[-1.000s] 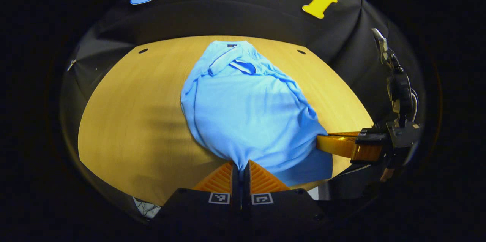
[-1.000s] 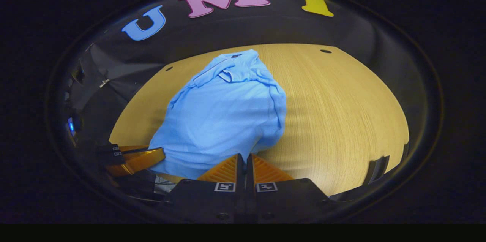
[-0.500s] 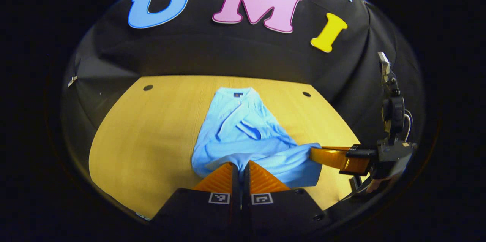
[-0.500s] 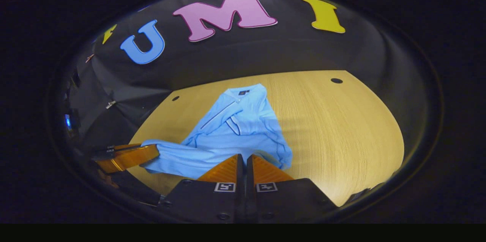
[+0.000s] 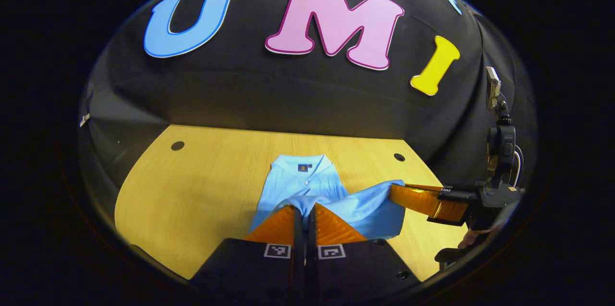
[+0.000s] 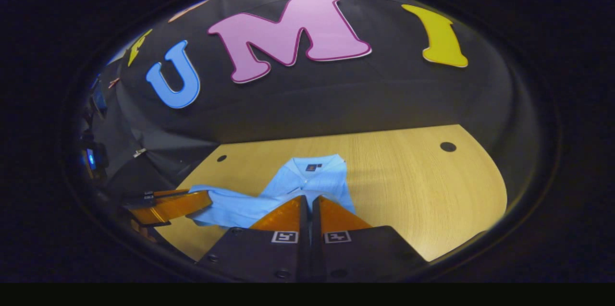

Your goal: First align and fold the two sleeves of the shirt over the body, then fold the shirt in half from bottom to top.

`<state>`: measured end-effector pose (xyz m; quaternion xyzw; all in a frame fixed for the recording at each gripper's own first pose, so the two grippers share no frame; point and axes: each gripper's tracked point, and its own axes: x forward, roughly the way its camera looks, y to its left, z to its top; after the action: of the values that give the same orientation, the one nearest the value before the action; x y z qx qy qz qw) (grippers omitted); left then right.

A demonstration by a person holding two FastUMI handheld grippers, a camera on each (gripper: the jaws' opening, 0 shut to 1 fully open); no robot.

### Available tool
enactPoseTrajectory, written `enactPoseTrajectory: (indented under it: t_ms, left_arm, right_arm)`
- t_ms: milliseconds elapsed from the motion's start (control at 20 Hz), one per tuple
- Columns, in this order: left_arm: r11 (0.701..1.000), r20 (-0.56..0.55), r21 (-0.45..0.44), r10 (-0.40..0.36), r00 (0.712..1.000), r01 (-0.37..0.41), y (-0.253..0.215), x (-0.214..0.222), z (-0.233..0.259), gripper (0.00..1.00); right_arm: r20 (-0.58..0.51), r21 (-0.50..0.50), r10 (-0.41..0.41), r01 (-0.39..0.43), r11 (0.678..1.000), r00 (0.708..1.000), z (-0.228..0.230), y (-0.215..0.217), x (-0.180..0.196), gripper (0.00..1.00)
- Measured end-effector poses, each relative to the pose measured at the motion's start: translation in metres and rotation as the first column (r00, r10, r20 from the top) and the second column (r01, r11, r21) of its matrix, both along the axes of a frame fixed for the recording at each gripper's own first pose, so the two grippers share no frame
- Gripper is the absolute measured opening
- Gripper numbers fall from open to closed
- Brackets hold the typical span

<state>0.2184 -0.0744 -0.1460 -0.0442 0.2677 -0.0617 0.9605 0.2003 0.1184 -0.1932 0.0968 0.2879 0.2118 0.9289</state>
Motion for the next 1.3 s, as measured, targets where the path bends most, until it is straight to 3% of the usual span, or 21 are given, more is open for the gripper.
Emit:
enactPoseTrajectory:
  t_ms: [50,100,150,250,300,350,450,600,650,700,750,800,850,900,950,1000,1050,1100,1200,1300]
  left_arm:
    - [1.000,0.010,0.015,-0.006,1.000,0.005,0.002,0.014,0.001,0.06]
    - [1.000,0.019,0.027,-0.011,1.000,0.011,0.004,0.035,0.002,0.06]
    - [0.999,0.024,0.032,-0.013,1.000,0.012,0.006,0.052,0.001,0.06]
    - [0.999,0.027,0.038,-0.012,1.000,0.011,0.013,0.088,-0.008,0.06]
    - [0.999,0.022,0.042,-0.008,1.000,0.008,0.018,0.107,-0.016,0.06]
    - [0.999,0.016,0.042,-0.004,1.000,0.004,0.023,0.122,-0.025,0.06]
    - [1.000,-0.006,0.020,-0.001,1.000,0.001,0.031,0.149,-0.050,0.06]
    - [1.000,-0.024,-0.009,0.008,1.000,-0.008,0.044,0.169,-0.087,0.09]
    - [1.000,-0.020,-0.005,0.019,1.000,-0.019,0.049,0.174,-0.093,0.11]
    - [1.000,-0.015,0.001,0.023,1.000,-0.022,0.051,0.182,-0.099,0.17]
    - [1.000,-0.002,0.005,0.029,1.000,-0.029,0.053,0.187,-0.102,0.20]
    - [0.999,0.013,0.008,0.031,0.999,-0.031,0.051,0.189,-0.102,0.23]
    - [0.999,0.027,0.014,0.034,0.999,-0.035,0.053,0.192,-0.101,0.33]
    - [0.999,0.037,0.019,0.036,0.999,-0.036,0.055,0.195,-0.101,0.34]
    - [0.999,0.046,0.026,0.041,0.998,-0.042,0.056,0.191,-0.097,0.47]
    - [0.998,0.063,0.037,0.047,0.997,-0.049,0.058,0.189,-0.091,0.61]
    - [0.997,0.090,0.051,0.054,0.995,-0.058,0.059,0.182,-0.080,0.75]
    - [0.996,0.115,0.070,0.054,0.992,-0.062,0.059,0.174,-0.070,0.97]
    - [0.989,0.180,0.120,0.059,0.982,-0.081,0.060,0.148,-0.042,0.98]
    - [0.985,0.255,0.146,0.052,0.966,-0.091,0.053,0.114,-0.009,0.97]
  right_arm:
    - [0.013,0.005,-0.002,0.002,1.000,1.000,0.002,0.004,0.015,0.05]
    - [0.025,0.008,-0.003,0.003,1.000,1.000,0.002,0.008,0.032,0.00]
    - [0.035,0.010,-0.008,0.007,1.000,0.999,0.002,0.012,0.049,0.05]
    - [0.046,0.011,-0.018,0.017,1.000,0.999,-0.005,0.019,0.080,0.00]
    - [0.050,0.006,-0.022,0.022,1.000,0.999,-0.011,0.021,0.094,0.05]
    - [0.052,-0.006,-0.025,0.025,1.000,0.998,-0.019,0.023,0.108,0.00]
    - [0.049,-0.043,-0.031,0.033,0.999,0.998,-0.042,0.024,0.132,0.05]
    - [0.018,-0.059,-0.052,0.053,0.997,0.999,-0.073,0.024,0.151,0.05]
    - [0.012,-0.079,-0.058,0.059,0.995,0.998,-0.083,0.022,0.152,0.11]
    - [0.009,-0.109,-0.059,0.059,0.992,0.998,-0.094,0.019,0.155,0.02]
    - [0.012,-0.127,-0.058,0.059,0.990,0.998,-0.101,0.018,0.156,0.10]
    - [0.018,-0.144,-0.059,0.061,0.988,0.998,-0.107,0.017,0.160,0.11]
    - [0.025,-0.153,-0.063,0.066,0.986,0.998,-0.110,0.016,0.162,0.20]
    - [0.029,-0.159,-0.064,0.067,0.985,0.998,-0.111,0.015,0.164,0.29]
    - [0.033,-0.164,-0.066,0.071,0.984,0.997,-0.110,0.013,0.161,0.38]
    - [0.043,-0.163,-0.072,0.078,0.983,0.996,-0.102,0.009,0.159,0.56]
    - [0.057,-0.155,-0.076,0.084,0.984,0.995,-0.094,0.007,0.155,0.61]
    - [0.080,-0.161,-0.084,0.096,0.982,0.993,-0.083,0.000,0.149,0.76]
    - [0.123,-0.174,-0.095,0.116,0.978,0.988,-0.068,-0.009,0.136,0.99]
    - [0.164,-0.163,-0.117,0.144,0.976,0.979,-0.047,-0.020,0.117,0.98]
